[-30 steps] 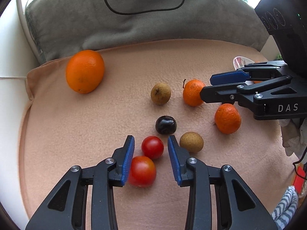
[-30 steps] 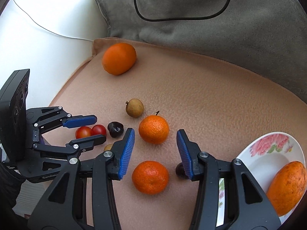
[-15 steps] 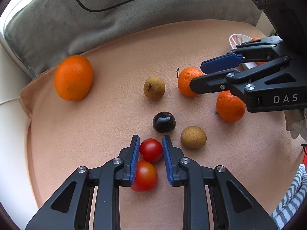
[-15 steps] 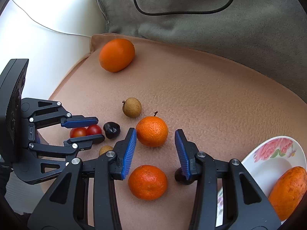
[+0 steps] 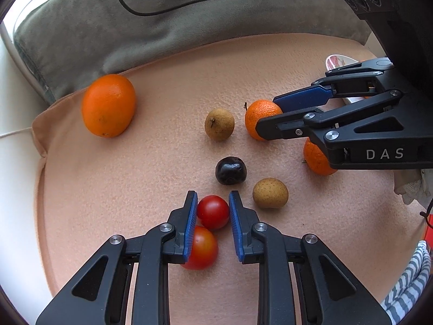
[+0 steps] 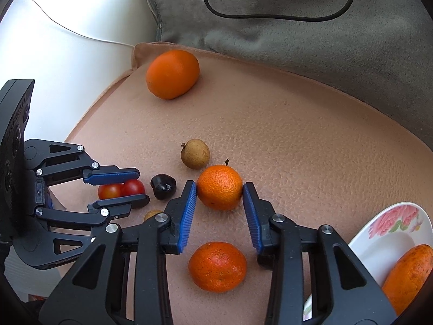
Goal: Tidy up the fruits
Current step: 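Grasp a red cherry tomato with the left gripper while the right gripper grasps a tangerine, then carry tomato and tangerine to the plate, opening left and right grippers there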
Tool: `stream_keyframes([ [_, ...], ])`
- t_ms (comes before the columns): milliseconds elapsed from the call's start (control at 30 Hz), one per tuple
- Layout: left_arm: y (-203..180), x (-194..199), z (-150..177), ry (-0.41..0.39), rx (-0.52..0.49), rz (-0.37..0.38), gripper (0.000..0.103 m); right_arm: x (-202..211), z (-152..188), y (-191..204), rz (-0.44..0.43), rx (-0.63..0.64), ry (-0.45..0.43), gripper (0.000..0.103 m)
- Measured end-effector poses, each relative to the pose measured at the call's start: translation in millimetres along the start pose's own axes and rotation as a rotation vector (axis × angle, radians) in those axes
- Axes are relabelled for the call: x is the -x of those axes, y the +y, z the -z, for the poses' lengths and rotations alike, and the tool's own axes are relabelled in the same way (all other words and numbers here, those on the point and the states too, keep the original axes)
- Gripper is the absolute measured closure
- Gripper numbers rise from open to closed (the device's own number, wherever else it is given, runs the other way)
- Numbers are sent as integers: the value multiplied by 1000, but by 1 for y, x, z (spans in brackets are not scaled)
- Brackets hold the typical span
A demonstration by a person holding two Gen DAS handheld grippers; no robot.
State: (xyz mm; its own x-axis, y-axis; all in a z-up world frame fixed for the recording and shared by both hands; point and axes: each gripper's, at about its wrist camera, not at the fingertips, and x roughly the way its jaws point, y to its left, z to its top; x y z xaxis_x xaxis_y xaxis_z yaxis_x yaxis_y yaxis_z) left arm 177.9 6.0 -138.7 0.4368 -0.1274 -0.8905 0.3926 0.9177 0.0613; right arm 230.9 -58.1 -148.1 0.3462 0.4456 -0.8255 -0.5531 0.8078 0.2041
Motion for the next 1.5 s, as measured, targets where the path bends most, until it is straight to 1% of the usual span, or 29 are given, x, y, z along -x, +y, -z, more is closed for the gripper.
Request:
stream_keyframes([
  [100, 3, 4, 5, -6, 9, -2, 81, -1, -1, 1, 4, 2, -4, 66],
  [133, 3, 5, 13, -10, 14, -1, 81, -1, -2, 1, 3, -1, -6, 67],
  [433, 18, 10, 21, -44, 50, 13, 81, 13, 0, 0, -7, -39, -50, 68],
  [700, 24, 31, 20, -101, 73, 22, 81, 51, 11, 7, 15, -14, -120, 68],
  [867, 15, 51, 13, -151, 67, 49, 81, 81, 28, 4, 12, -26, -160, 68],
  [967, 0, 60, 6, -185, 56, 68, 81, 102, 42, 0, 20, -42, -188, 68],
  [1100, -13, 67, -6, -226, 49, 112, 81, 125, 60, -11, 40, -74, -213, 68],
  [1300, -43, 65, -19, -255, 32, 173, 81, 154, 89, -26, 91, -118, -241, 68],
  [1500, -69, 59, -30, -267, 29, 233, 81, 173, 113, -41, 129, -155, -244, 68],
])
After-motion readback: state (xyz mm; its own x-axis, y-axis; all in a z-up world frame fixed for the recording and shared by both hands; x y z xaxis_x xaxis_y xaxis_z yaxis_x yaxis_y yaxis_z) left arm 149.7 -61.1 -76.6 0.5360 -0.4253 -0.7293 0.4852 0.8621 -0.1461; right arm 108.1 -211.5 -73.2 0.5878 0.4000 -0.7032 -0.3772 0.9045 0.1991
